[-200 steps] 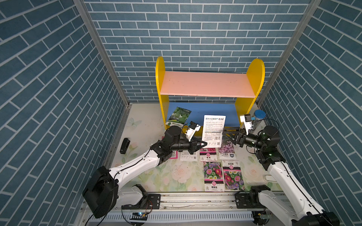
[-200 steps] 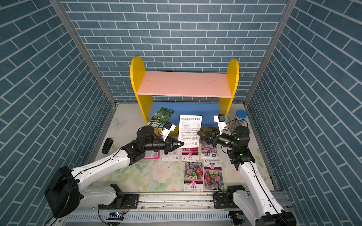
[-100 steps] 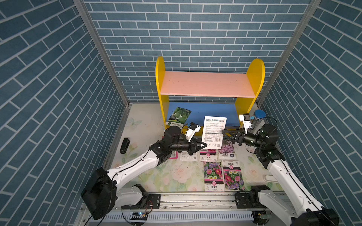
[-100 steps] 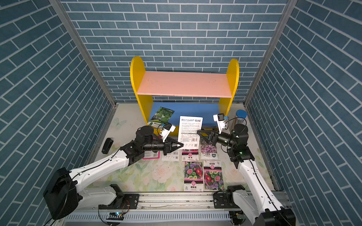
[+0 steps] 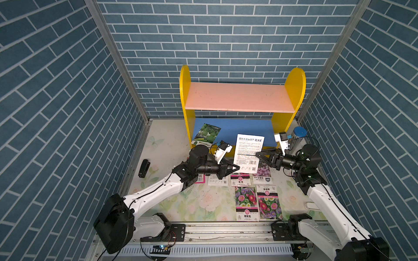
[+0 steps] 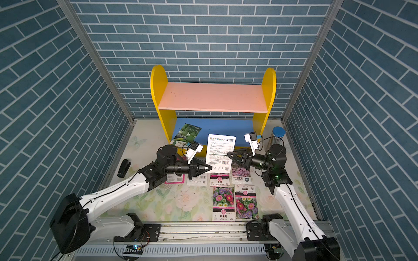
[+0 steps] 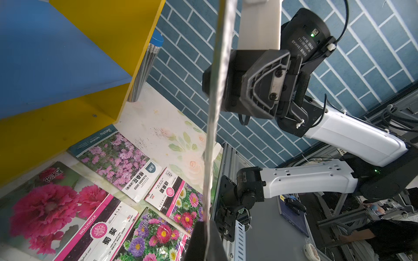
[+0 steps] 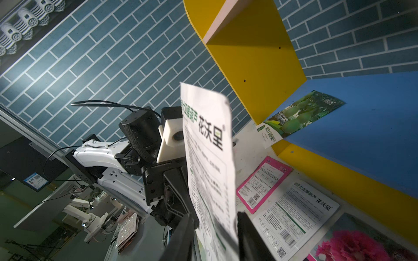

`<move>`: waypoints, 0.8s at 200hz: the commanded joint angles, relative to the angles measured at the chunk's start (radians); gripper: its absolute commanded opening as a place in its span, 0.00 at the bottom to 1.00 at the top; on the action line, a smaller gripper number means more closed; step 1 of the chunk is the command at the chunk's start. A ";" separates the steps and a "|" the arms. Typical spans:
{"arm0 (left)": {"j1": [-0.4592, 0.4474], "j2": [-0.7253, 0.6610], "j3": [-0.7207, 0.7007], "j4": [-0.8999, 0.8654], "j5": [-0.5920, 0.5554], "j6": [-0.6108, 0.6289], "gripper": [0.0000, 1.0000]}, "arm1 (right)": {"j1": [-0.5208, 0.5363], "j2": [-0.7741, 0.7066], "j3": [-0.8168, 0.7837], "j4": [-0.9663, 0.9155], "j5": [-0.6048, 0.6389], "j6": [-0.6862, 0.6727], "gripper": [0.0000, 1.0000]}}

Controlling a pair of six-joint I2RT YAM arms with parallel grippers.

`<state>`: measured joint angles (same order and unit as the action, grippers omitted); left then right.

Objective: Take the seed bag off the shelf
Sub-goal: Pick up the seed packet from the shelf.

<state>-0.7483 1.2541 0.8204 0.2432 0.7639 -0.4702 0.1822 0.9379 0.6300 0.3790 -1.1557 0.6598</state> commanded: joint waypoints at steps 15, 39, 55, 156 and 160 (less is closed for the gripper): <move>0.004 0.001 0.034 0.002 -0.005 0.018 0.00 | -0.003 -0.022 -0.021 0.028 -0.021 0.009 0.17; 0.004 0.005 0.037 -0.006 -0.027 0.020 0.01 | -0.001 -0.032 -0.014 0.025 -0.015 0.013 0.02; 0.004 0.005 0.042 -0.025 -0.053 0.025 0.08 | 0.002 -0.042 -0.011 0.019 -0.008 0.014 0.00; 0.022 -0.103 0.103 -0.379 -0.400 0.099 1.00 | 0.080 -0.160 -0.063 -0.203 0.223 0.027 0.00; 0.023 -0.114 0.104 -0.396 -0.412 0.101 1.00 | 0.092 -0.165 -0.068 -0.213 0.238 0.030 0.00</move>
<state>-0.7357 1.2110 0.8993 -0.0139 0.4824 -0.4038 0.2298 0.8135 0.5919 0.2520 -1.0161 0.6773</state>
